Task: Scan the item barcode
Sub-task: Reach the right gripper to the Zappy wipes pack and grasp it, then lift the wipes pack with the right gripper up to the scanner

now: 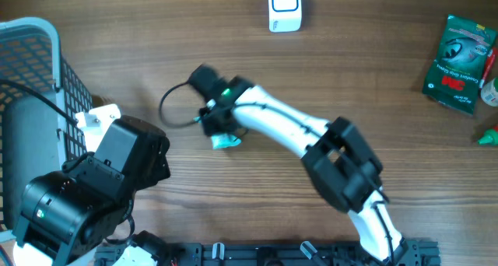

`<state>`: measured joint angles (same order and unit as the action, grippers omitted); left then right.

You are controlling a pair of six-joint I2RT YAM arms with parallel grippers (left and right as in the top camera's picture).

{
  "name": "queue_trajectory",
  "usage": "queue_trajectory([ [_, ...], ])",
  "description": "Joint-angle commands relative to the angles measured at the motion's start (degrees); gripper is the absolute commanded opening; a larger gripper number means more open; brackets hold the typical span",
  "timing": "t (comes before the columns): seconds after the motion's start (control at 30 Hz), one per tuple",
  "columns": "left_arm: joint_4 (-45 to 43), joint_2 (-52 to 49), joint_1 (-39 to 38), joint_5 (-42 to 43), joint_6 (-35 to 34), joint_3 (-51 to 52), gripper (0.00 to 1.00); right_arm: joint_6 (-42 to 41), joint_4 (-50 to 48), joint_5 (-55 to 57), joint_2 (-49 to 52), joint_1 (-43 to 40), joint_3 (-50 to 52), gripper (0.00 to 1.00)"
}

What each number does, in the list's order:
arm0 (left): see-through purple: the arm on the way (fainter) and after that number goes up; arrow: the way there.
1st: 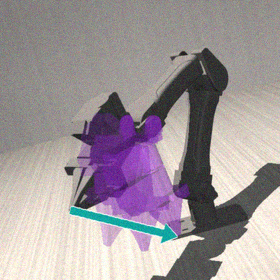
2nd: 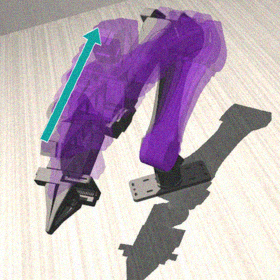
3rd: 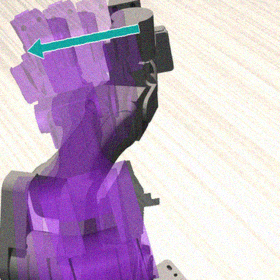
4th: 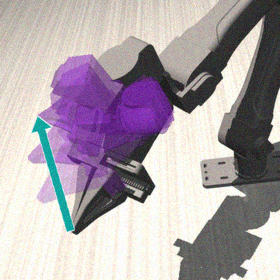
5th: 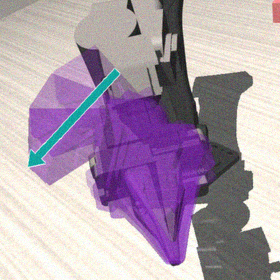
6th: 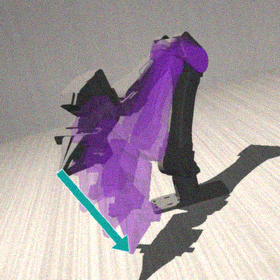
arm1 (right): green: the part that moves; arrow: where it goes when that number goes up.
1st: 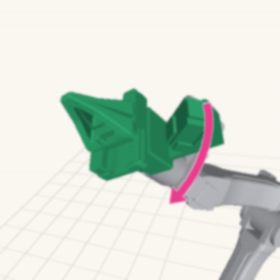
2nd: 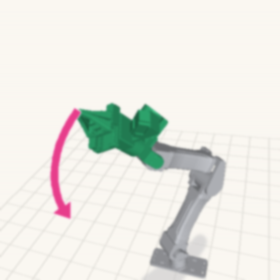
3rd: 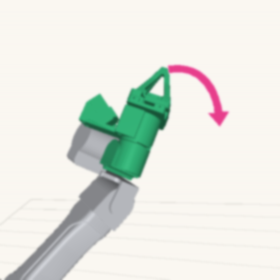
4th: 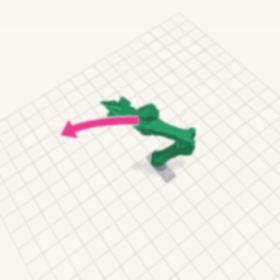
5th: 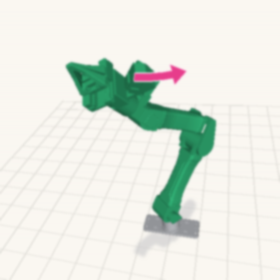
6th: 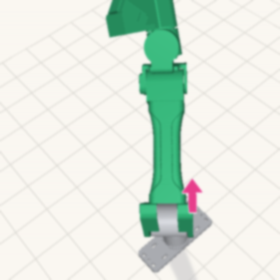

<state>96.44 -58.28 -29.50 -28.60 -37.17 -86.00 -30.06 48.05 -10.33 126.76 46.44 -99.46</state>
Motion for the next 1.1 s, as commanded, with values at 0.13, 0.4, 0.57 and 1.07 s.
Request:
queue_trajectory([
  [0.13,0.04,0.15,0.15,-0.13,-0.76,-0.04,1.00,18.93,14.27,-51.65,-7.96,-23.39,1.22,0.05],
  [0.4,0.04,0.17,0.15,-0.13,-0.76,-0.04,1.00,19.41,28.74,-73.44,-7.96,-36.63,1.49,0.04],
  [0.57,0.04,0.15,0.15,-0.13,-0.76,-0.04,1.00,16.33,36.35,-79.30,-7.96,-39.93,1.49,0.04],
  [1.07,0.04,0.17,0.15,-0.13,-0.76,-0.04,1.00,13.64,44.24,-79.06,-7.96,-42.58,1.53,0.04],
])
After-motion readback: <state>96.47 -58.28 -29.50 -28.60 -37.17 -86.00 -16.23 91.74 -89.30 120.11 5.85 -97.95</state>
